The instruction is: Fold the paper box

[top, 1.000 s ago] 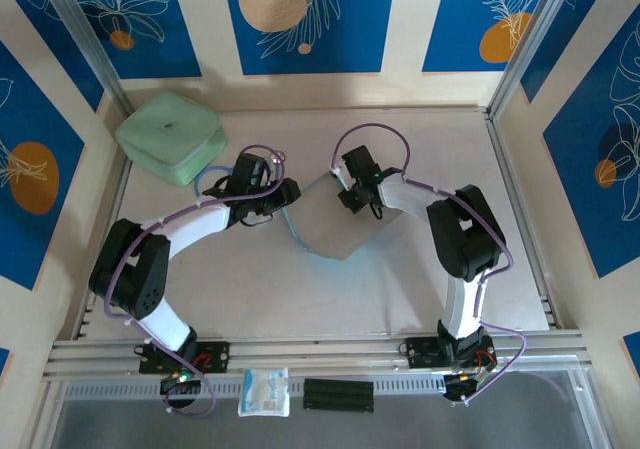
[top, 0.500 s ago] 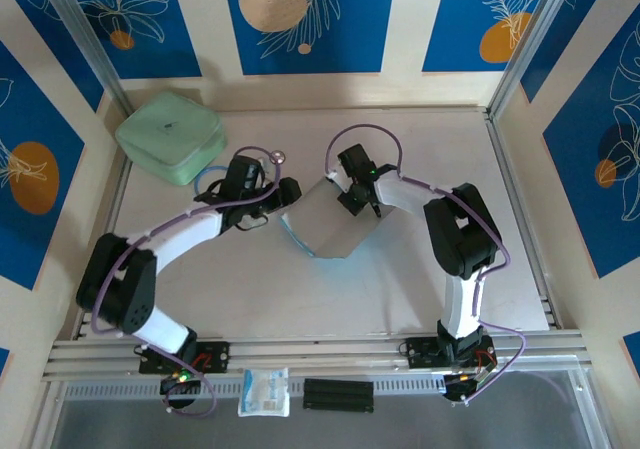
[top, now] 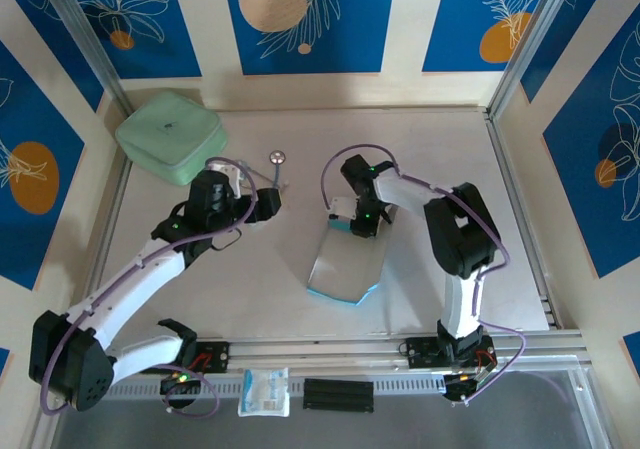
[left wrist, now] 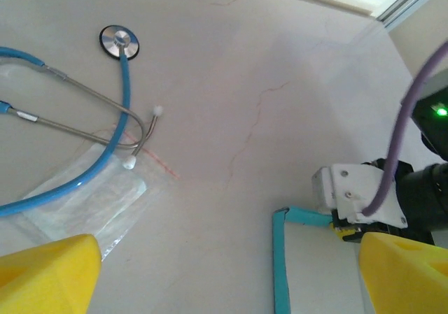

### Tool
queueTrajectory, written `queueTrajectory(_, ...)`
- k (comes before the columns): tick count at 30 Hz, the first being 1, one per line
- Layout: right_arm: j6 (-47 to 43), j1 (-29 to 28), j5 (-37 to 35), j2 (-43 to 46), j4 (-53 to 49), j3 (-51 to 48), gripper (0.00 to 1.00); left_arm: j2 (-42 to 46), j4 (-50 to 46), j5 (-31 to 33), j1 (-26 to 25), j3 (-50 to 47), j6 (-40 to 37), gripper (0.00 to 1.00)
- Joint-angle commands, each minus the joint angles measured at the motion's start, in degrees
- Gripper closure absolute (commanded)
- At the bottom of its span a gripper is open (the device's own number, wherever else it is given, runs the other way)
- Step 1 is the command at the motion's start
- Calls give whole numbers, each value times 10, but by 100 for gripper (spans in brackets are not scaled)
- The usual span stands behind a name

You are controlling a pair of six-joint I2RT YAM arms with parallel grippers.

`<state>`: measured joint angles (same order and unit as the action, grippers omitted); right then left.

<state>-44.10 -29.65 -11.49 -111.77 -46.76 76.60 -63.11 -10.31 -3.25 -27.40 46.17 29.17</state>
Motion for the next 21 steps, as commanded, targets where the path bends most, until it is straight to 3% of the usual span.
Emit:
queueTrajectory(1, -9, -8, 35, -43, -43, 26, 81, -4, 10, 4, -3, -13, -16, 6)
queueTrajectory(13, -5, -17, 12, -65, -27, 56, 74, -26, 33, -19, -3, -24, -9, 5)
queueTrajectory(21, -20, -11, 75, -17, -40, 72, 61, -30, 40, -19, -2, -29, -8, 4)
